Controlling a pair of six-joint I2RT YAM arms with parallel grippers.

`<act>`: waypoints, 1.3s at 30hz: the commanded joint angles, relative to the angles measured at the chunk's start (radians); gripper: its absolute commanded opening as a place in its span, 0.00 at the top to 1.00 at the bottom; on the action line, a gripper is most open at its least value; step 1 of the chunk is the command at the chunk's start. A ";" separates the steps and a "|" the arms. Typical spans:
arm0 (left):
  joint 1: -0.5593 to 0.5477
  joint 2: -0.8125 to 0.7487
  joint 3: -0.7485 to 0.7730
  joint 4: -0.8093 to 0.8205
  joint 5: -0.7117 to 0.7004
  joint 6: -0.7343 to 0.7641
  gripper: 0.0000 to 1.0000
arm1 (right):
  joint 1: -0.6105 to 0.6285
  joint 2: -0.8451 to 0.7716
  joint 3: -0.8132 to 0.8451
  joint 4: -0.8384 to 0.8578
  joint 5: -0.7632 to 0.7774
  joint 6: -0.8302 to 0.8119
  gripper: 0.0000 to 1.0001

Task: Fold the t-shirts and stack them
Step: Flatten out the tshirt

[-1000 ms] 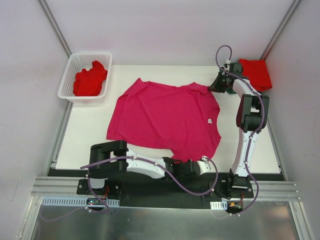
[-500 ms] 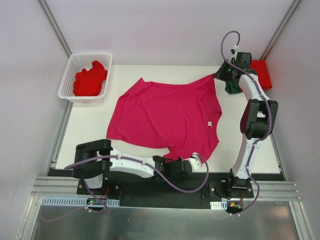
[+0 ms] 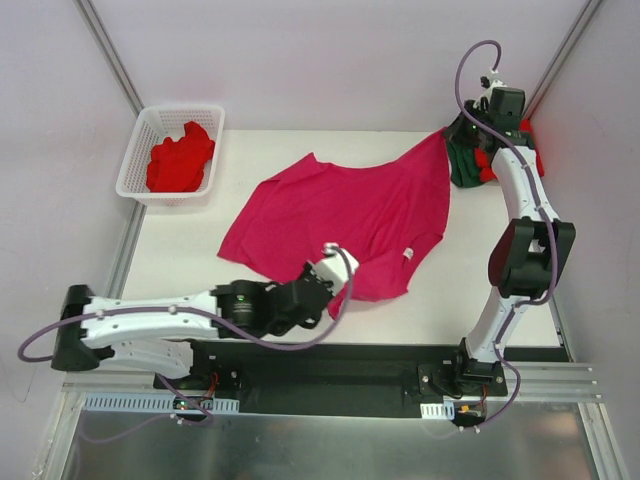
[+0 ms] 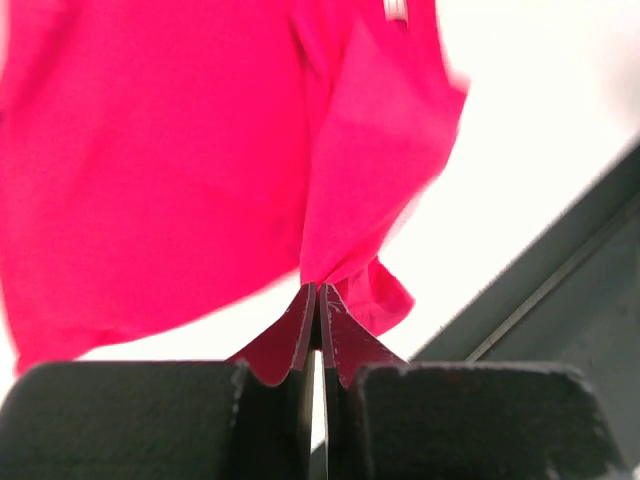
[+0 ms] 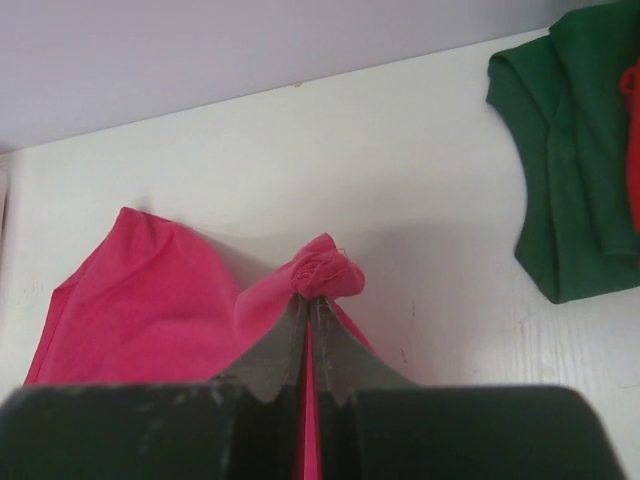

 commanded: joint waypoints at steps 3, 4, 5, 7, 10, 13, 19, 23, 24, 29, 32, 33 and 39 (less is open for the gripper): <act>0.082 -0.272 0.075 -0.126 -0.237 0.043 1.00 | -0.021 -0.182 -0.066 0.067 0.108 -0.016 0.99; 0.093 -0.293 0.078 -0.131 -0.249 0.054 1.00 | -0.022 -0.197 -0.068 0.069 0.117 -0.016 0.99; 0.102 -0.312 0.081 -0.137 -0.275 0.068 1.00 | -0.025 -0.225 -0.073 0.072 0.134 -0.014 0.99; 0.131 -0.352 0.090 -0.142 -0.302 0.111 1.00 | -0.027 -0.253 -0.077 0.078 0.155 -0.016 0.99; 0.167 -0.394 0.116 -0.146 -0.354 0.171 1.00 | -0.030 -0.308 -0.086 0.087 0.181 -0.016 0.99; 0.205 -0.429 0.150 -0.145 -0.389 0.234 1.00 | -0.033 -0.360 -0.093 0.105 0.195 -0.014 0.99; 0.222 -0.471 0.266 -0.140 -0.478 0.361 1.00 | -0.039 -0.430 -0.016 0.103 0.160 -0.010 0.99; 0.222 -0.481 0.392 -0.123 -0.463 0.418 1.00 | -0.038 -0.493 0.018 0.095 0.131 -0.008 0.99; 0.222 -0.481 0.411 -0.120 -0.452 0.429 1.00 | -0.039 -0.509 0.021 0.093 0.126 -0.010 0.99; 0.222 -0.420 0.555 -0.083 -0.398 0.546 1.00 | -0.039 -0.592 0.041 0.084 0.105 -0.016 0.99; 0.222 -0.380 0.639 -0.012 -0.360 0.661 1.00 | -0.039 -0.612 0.090 0.066 0.103 -0.045 0.99; 0.221 -0.374 0.655 0.012 -0.349 0.694 1.00 | -0.039 -0.615 0.110 0.060 0.103 -0.048 0.99; 0.222 -0.351 0.725 0.185 -0.311 0.896 1.00 | -0.039 -0.612 0.194 0.030 0.108 -0.054 0.99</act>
